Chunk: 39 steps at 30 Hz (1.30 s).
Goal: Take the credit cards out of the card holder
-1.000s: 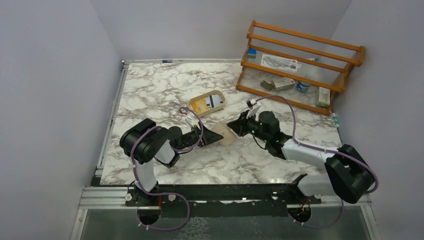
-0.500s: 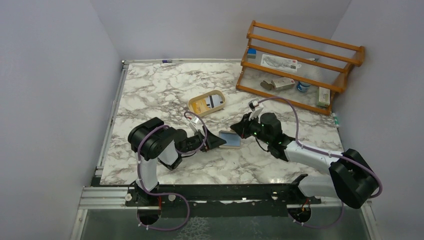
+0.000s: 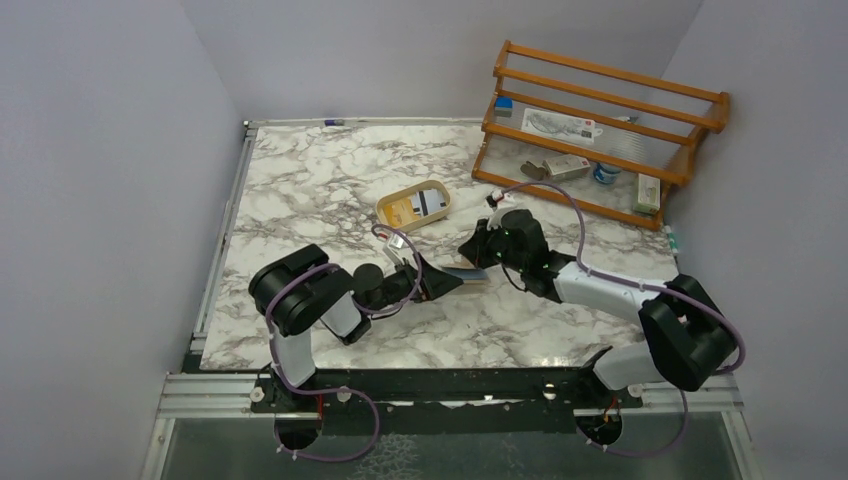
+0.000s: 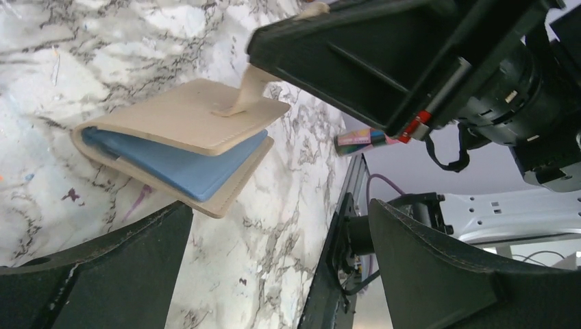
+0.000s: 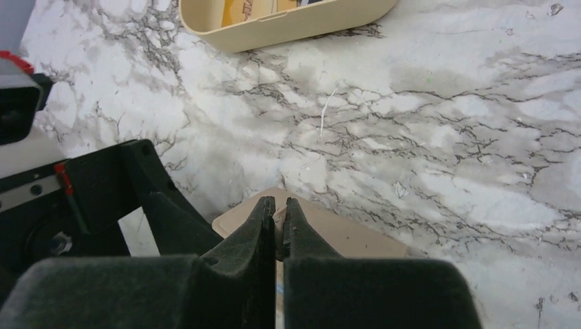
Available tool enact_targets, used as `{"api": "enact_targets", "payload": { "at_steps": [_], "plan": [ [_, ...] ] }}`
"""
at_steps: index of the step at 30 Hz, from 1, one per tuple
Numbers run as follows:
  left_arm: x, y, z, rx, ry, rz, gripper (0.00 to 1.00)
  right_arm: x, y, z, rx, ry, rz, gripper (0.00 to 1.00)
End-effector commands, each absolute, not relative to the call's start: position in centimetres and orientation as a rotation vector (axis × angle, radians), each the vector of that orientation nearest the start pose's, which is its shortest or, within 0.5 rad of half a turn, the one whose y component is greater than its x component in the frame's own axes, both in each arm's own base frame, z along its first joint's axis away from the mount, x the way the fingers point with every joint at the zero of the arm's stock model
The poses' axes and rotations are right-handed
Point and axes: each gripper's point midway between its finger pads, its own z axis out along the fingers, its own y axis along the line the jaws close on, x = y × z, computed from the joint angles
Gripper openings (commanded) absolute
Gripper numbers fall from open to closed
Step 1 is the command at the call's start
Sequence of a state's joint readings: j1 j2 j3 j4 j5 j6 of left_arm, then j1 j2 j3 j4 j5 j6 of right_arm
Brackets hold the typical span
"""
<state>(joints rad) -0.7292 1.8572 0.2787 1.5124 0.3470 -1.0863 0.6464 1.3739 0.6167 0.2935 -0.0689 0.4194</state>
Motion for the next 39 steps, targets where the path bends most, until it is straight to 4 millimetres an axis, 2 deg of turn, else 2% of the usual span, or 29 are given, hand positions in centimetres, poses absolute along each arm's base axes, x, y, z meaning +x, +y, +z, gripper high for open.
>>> {"api": "enact_targets", "payload": {
  "at_steps": [1,7,13,17,20,27,31,37,39],
  "plan": [
    [23.2,-32.7,10.1,-0.004,1.858,-1.500,0.99,31.1,25.1,9.0,-0.211,2.190,0.652,0.01],
    [23.1,-32.8,9.5,0.008,1.890,-1.453,0.99,34.2,24.5,10.7,-0.173,2.177,0.631,0.01],
    [23.0,-32.9,9.1,0.019,1.911,-1.443,0.99,36.4,23.8,10.8,-0.147,2.199,0.586,0.01],
    [23.2,-32.9,8.7,0.016,1.924,-1.425,0.99,36.7,23.4,9.7,-0.130,2.235,0.564,0.01],
    [23.3,-32.8,8.3,0.008,1.938,-1.402,0.98,36.7,22.4,8.0,-0.089,2.283,0.532,0.01],
    [23.6,-32.5,7.9,0.022,1.962,-1.352,0.98,36.5,17.9,3.9,0.121,2.387,0.456,0.01],
    [23.7,-32.6,7.9,0.039,1.972,-1.331,0.98,36.7,15.5,3.5,0.194,2.392,0.428,0.01],
    [23.9,-32.6,7.7,0.043,1.982,-1.314,0.98,36.8,13.2,3.3,0.251,2.390,0.335,0.01],
    [24.0,-32.5,7.5,0.039,1.986,-1.303,0.98,36.5,13.1,3.2,0.252,2.388,0.350,0.07]
  ]
}}
